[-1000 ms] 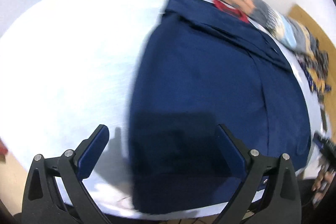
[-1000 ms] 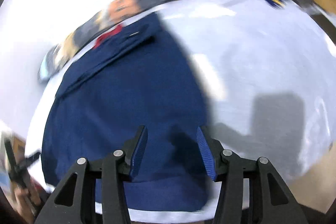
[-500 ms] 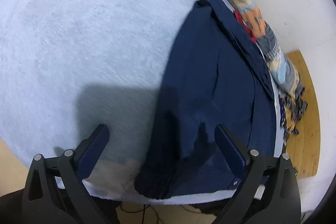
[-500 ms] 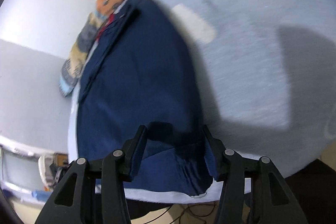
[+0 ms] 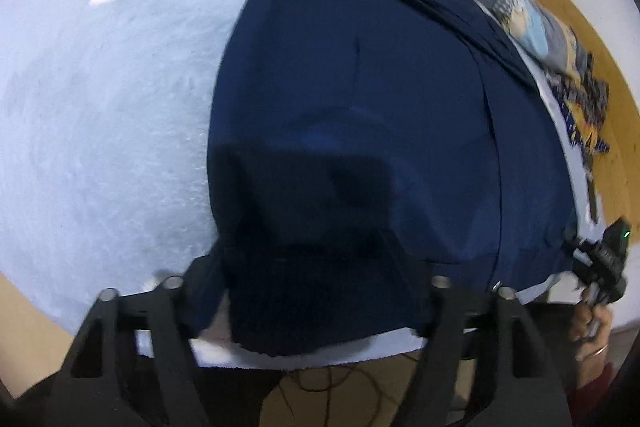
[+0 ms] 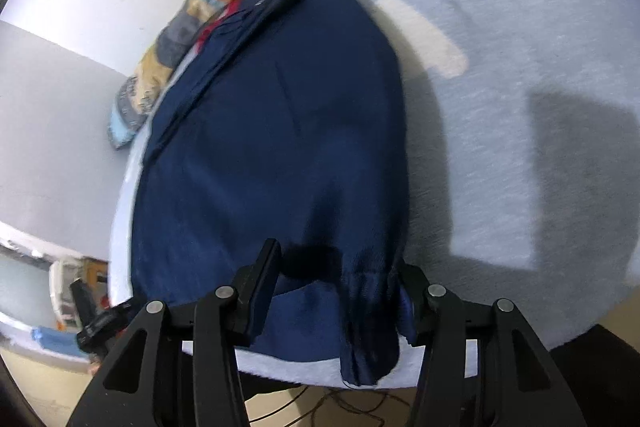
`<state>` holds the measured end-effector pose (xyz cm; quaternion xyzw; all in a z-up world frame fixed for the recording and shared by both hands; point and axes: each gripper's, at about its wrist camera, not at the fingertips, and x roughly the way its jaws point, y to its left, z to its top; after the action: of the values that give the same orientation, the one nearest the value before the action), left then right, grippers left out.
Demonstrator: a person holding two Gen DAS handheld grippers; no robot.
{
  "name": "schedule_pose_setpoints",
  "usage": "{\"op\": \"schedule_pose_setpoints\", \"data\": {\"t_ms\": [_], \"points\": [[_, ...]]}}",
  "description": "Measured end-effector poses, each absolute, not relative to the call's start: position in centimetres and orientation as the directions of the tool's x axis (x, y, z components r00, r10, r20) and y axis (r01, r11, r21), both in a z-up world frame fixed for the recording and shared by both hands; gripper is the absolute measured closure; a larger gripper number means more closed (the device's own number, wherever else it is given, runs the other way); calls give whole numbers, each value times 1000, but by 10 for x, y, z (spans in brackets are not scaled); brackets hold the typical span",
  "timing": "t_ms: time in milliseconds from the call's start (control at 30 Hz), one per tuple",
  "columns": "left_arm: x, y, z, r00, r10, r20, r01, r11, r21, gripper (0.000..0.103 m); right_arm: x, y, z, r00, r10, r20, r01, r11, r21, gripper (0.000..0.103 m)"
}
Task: Fold large clothes
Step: 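Lift the hem with both grippers off the bed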
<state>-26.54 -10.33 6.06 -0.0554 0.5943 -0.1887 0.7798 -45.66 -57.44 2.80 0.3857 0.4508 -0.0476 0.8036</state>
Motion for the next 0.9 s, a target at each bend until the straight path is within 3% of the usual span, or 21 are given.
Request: {"op": "schedule_pose_setpoints", "data": {"t_ms": [67,167,233,300,433,467,533,567,600,667,800,900], "points": [[-263,-101,61,228,-370,-901,217,921,-323,44,-457,-571,33,612,287,-737,392,700,598,63],[-260,-97,56,219,-366,-904,195,925,-327,45,-455,-570,32,590,251,-768,407,729,550,63],[-261,-100,55,213,-355,-910,205,927,-313,35,-451,-568,30,575,231,-785,424,737,526,59],[-261,-107,52,185,-358,-915,235,920,-313,6,-452,-570,31,571,222,-790,442,728,524,58],[-271,-135,47,213,-256,-943,340,924,-174,2,-452,-571,25,561,226,-796,456,718,526,52],[-273,-138,48,222,-245,-944,353,922,-156,3,-450,-569,25,560,230,-796,445,727,523,55],[-275,-139,52,244,-238,-940,358,923,-141,13,-446,-564,28,554,229,-800,411,761,502,78],[-276,-137,56,257,-245,-935,354,924,-145,29,-445,-560,31,562,237,-793,391,768,507,86],[-277,-133,60,271,-260,-927,351,923,-156,53,-447,-557,34,567,229,-791,383,777,500,88],[-278,-126,68,286,-301,-910,345,918,-195,73,-451,-555,42,590,230,-774,361,783,507,89],[-284,-121,79,324,-341,-883,365,906,-216,78,-460,-557,67,718,306,-625,254,721,645,90],[-286,-116,86,344,-369,-863,367,899,-238,78,-465,-555,78,745,311,-591,219,722,656,91]]}}
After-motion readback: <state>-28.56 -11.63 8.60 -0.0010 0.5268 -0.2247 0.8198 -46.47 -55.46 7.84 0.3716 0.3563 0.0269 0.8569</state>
